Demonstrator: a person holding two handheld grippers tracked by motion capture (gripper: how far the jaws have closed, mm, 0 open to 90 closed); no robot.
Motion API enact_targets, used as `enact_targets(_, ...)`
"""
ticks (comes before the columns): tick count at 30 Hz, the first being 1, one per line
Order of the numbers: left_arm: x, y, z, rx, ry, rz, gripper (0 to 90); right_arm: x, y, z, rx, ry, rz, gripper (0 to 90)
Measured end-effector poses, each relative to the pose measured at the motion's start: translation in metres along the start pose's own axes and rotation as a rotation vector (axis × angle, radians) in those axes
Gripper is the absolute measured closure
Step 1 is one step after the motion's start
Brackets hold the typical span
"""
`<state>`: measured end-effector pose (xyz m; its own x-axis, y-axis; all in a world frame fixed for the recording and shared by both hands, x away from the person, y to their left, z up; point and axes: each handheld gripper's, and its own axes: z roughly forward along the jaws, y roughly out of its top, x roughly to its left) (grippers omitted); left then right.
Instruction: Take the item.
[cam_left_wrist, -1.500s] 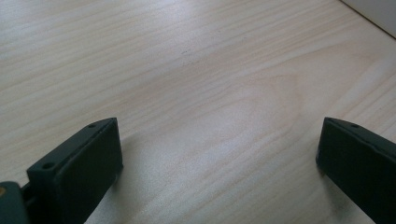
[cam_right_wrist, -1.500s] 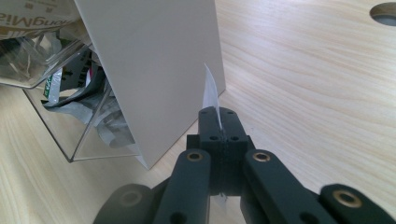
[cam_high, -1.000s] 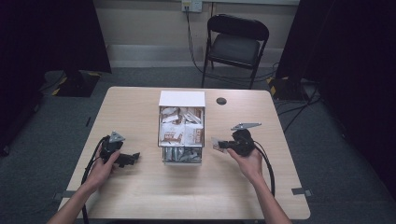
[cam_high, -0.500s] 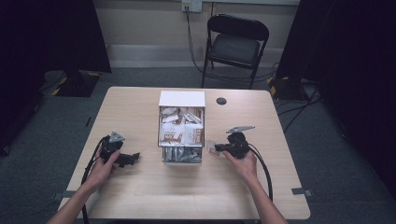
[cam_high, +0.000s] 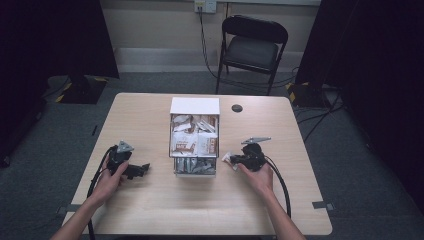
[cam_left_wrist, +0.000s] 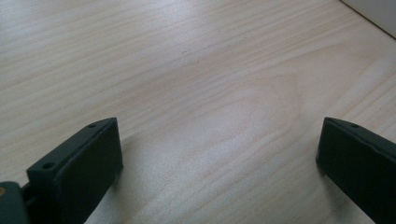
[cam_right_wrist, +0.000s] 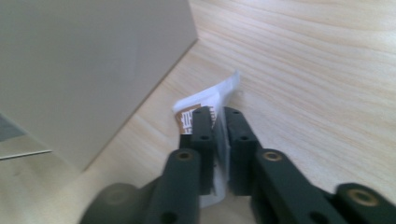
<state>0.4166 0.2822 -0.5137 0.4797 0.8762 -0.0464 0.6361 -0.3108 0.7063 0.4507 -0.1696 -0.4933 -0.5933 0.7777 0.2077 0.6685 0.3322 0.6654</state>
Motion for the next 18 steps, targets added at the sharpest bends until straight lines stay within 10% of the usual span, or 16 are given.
enact_targets(18, 0.0, 0.0, 0.0, 0.0, 0.0, 0.0, 0.0, -0.013, 0.002, -0.008, -0.049, -0.026, 0.068, 35.7)
